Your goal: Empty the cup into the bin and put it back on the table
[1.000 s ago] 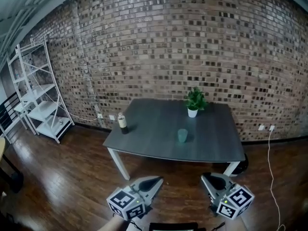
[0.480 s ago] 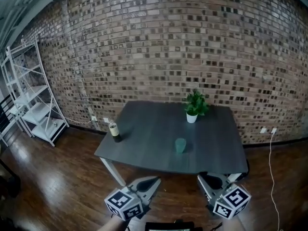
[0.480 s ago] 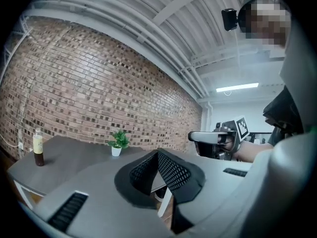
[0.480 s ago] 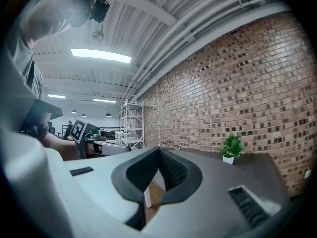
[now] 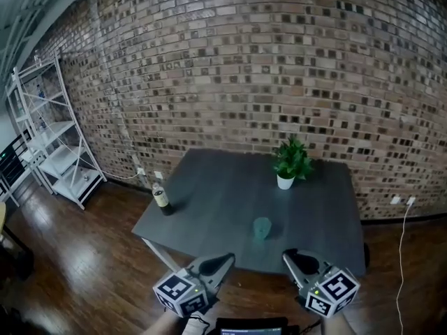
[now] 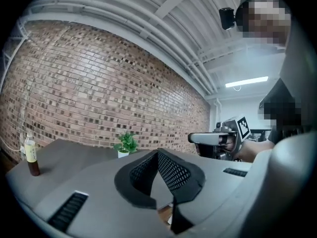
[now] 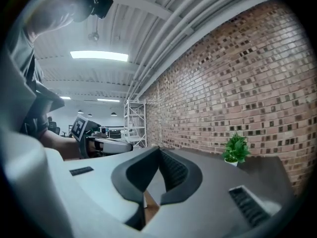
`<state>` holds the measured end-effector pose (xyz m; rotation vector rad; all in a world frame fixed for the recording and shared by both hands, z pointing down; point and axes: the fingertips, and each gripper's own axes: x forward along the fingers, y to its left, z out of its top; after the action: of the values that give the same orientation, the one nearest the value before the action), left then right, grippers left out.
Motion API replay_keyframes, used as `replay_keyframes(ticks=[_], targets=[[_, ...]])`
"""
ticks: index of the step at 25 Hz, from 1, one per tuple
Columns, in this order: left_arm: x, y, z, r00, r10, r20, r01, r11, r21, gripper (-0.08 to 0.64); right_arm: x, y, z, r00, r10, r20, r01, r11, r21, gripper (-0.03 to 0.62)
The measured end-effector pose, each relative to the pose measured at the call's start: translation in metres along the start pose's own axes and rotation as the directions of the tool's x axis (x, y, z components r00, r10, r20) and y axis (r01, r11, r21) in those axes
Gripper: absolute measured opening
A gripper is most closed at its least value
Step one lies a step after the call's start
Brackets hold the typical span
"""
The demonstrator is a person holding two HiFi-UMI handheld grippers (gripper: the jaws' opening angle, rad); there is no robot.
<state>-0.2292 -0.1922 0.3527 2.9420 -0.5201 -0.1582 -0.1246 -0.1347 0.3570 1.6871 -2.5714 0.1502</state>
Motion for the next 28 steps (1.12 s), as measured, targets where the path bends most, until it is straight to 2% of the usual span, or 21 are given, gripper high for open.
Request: replay_keyframes(ticks=[4, 8, 13, 16, 18, 19, 24, 26, 28], targets=[[0.027, 0.016, -0.005, 1.000, -0.005, -0.013, 0.005, 1.000, 0.020, 0.000, 0.018, -0.020, -0.007, 1.000, 0.018, -0.006, -0.018, 0.999, 0.030, 0.002], [0.049, 0.042, 0.001, 1.000, -0.013, 0.016, 0.012, 1.000, 0.018, 0.000, 0.045, -0.039, -0.006, 1.000, 0.017, -0.009, -0.017, 0.999, 0.036, 0.002], [0.070, 0.081, 0.003, 0.999, -0.036, 0.019, 0.035, 0.999, 0.021, 0.000, 0.077, -0.058, -0.005, 1.000, -0.019, 0.002, 0.019, 0.999, 0.036, 0.002], [0.075, 0.101, 0.005, 0.998, -0.051, 0.033, 0.051, 0.999, -0.005, 0.000, 0.093, -0.068, -0.008, 0.998, -0.055, -0.019, 0.056, 0.998, 0.041, 0.002], [0.080, 0.112, 0.005, 0.997, -0.068, 0.034, 0.069, 0.997, -0.025, 0.000, 0.103, -0.075, -0.011, 0.996, -0.079, -0.031, 0.081, 0.995, 0.060, 0.107], [0.083, 0.117, 0.002, 0.997, -0.075, 0.026, 0.076, 0.997, -0.028, 0.000, 0.108, -0.079, -0.013, 0.995, -0.091, -0.035, 0.093, 0.994, 0.063, 0.132], [0.100, 0.139, -0.024, 0.997, -0.061, -0.042, 0.059, 0.997, -0.044, 0.002, 0.127, -0.102, -0.033, 0.989, -0.115, -0.091, 0.121, 0.991, 0.062, 0.134], [0.106, 0.144, -0.033, 0.997, -0.045, -0.069, 0.042, 0.998, -0.051, 0.002, 0.132, -0.110, -0.041, 0.987, -0.105, -0.118, 0.116, 0.989, 0.087, 0.228], [0.112, 0.153, -0.039, 0.995, -0.019, -0.095, 0.014, 0.999, -0.052, 0.002, 0.139, -0.120, -0.049, 0.986, -0.102, -0.130, 0.116, 0.988, 0.106, 0.238]])
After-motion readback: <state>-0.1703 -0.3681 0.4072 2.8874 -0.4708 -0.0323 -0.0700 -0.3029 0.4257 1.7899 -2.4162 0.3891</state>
